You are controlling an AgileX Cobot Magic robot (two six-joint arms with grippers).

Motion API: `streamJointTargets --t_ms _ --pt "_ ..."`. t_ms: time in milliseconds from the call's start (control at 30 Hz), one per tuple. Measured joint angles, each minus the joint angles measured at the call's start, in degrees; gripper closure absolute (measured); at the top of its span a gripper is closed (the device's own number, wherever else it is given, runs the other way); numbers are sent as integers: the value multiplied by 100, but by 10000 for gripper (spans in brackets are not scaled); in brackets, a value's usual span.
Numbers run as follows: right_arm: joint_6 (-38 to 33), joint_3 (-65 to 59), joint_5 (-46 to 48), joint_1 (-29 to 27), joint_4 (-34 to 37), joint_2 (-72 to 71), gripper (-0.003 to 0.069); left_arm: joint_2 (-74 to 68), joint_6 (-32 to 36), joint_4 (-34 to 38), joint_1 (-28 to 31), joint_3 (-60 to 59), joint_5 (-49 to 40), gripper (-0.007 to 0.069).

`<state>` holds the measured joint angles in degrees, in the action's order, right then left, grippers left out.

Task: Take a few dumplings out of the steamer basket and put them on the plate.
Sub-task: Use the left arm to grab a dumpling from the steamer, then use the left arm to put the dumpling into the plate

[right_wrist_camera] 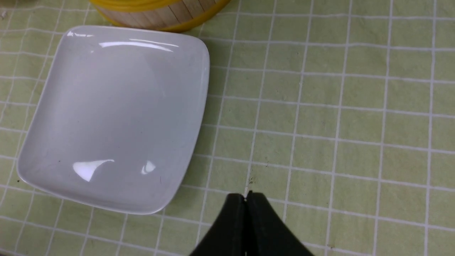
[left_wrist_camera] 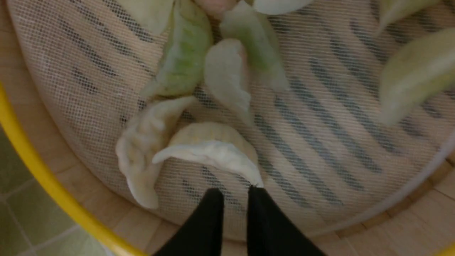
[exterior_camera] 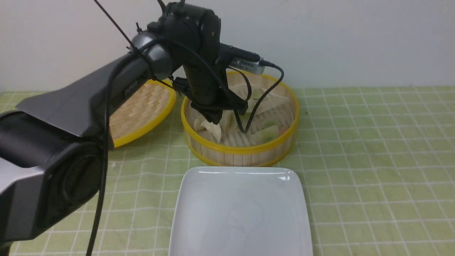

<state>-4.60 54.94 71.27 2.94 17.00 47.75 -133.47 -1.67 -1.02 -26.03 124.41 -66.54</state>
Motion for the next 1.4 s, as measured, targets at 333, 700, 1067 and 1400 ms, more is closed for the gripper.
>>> streamJointTargets --t_ms 333,700,1067,1400 --pt "4 0 0 0 0 0 674 -515 -776 -136 0 17 789 99" --pt "4 0 6 0 0 0 674 -605 -982 -400 -41 214 736 440" --pt "-83 0 47 0 146 0 674 -522 -529 -244 -29 1374 -408 442" --pt "-123 0 47 0 239 0 674 911 -39 1009 -141 841 -458 442"
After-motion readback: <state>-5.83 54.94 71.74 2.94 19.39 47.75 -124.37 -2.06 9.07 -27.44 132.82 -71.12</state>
